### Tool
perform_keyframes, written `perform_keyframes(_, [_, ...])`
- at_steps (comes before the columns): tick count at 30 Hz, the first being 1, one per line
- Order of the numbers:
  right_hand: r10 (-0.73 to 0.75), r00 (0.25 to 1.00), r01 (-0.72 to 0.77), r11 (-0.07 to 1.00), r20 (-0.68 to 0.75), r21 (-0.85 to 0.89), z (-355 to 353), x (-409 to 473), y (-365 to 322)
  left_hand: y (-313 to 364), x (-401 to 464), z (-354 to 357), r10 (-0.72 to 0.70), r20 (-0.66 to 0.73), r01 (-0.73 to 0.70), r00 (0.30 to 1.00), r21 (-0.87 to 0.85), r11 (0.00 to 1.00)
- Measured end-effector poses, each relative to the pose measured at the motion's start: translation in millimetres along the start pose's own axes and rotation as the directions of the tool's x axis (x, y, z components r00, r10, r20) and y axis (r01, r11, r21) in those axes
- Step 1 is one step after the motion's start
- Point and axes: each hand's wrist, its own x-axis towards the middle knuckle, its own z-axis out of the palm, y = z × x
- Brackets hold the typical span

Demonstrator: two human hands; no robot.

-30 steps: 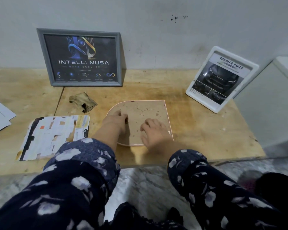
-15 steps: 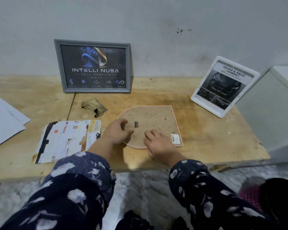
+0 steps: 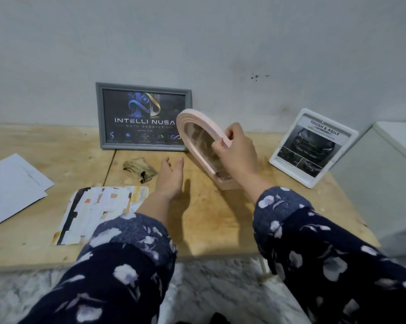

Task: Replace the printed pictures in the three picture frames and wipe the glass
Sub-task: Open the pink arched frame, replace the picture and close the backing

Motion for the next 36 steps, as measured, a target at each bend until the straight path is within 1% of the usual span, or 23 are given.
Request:
perform_keyframes(2, [0.165,0.985,-0.149,0.965,-0.058,0.215,-9.6,13.8,1.4,8.7,0.4,7.7,-0.027,0.028,0.028,0.999,-0.029,0.999])
perform_keyframes(4, [0.338,0.94,-0.303,0.877,-0.032,0.373,-13.6,22.1,12.2,15.3,-0.6,15.2,-0.051,0.038,0.053,0.998,-0.043,0.998])
perform_keyframes(5, [0.42,0.907,-0.377,0.817,-0.004,0.436,-13.6,23.4,18.8,17.0,-1.8,17.5,-0.051,0.021,0.052,0.998,-0.037,0.998])
perform_keyframes(7, [0.538,0.842,-0.487,0.722,0.046,0.491,-9.2,21.1,35.2,14.3,-0.8,19.6,-0.011,-0.043,0.011,0.999,-0.012,1.0])
perform_keyframes(9, [0.608,0.792,-0.553,0.669,0.064,0.497,-1.8,12.2,51.9,4.6,3.0,20.0,0.041,-0.094,-0.038,0.995,0.038,0.999])
perform_keyframes(10, [0.631,0.773,-0.576,0.651,0.071,0.495,3.2,6.8,61.0,-0.8,4.3,20.8,0.056,-0.096,-0.049,0.994,0.072,0.996])
perform_keyframes(13, [0.668,0.731,-0.648,0.618,0.139,0.445,21.4,-8.9,89.9,-15.4,1.8,29.4,0.051,-0.072,-0.04,0.996,0.143,0.989])
perform_keyframes(18, [0.677,0.713,-0.695,0.646,0.184,0.316,47.7,-11.3,117.9,-38.1,2.9,34.8,0.04,-0.044,-0.03,0.998,0.209,0.977])
perform_keyframes(20, [0.684,0.697,-0.716,0.649,0.214,0.258,60.2,-8.7,130.2,-45.0,7.6,33.4,0.023,-0.049,-0.006,0.999,0.318,0.948])
perform_keyframes(22, [0.704,0.673,-0.74,0.644,0.229,0.194,77.2,-5.8,154.2,-47.6,10.5,32.7,-0.004,-0.061,0.031,0.998,0.44,0.897])
perform_keyframes(24, [0.711,0.659,-0.751,0.639,0.246,0.165,100.7,-0.2,186.5,-47.0,11.3,33.1,-0.01,-0.07,0.045,0.998,0.517,0.855])
perform_keyframes(25, [0.706,0.661,-0.749,0.644,0.254,0.158,105.5,0.9,191.8,-46.5,11.0,33.5,-0.012,-0.071,0.049,0.997,0.541,0.839])
perform_keyframes(26, [0.705,0.658,-0.751,0.643,0.264,0.153,104.4,0.9,188.4,-45.3,10.5,33.7,-0.018,-0.075,0.057,0.997,0.557,0.829])
perform_keyframes(29, [0.703,0.653,-0.755,0.632,0.281,0.175,80.9,-2.8,145.2,-45.8,12.0,33.5,-0.074,-0.079,0.106,0.994,0.577,0.81])
perform_keyframes(32, [0.699,0.681,-0.732,0.659,0.217,0.174,72.8,-3.7,133.9,-47.2,15.5,33.8,-0.092,-0.056,0.107,0.994,0.598,0.795])
perform_keyframes(34, [0.68,0.711,-0.701,0.707,0.18,0.1,71.7,-4.5,128.2,-48.1,16.7,31.8,-0.072,-0.063,0.095,0.995,0.616,0.782])
perform_keyframes(36, [0.644,0.747,-0.651,0.759,0.163,-0.016,72.6,-4.7,119.4,-49.9,15.5,24.8,-0.025,-0.076,0.068,0.997,0.649,0.758])
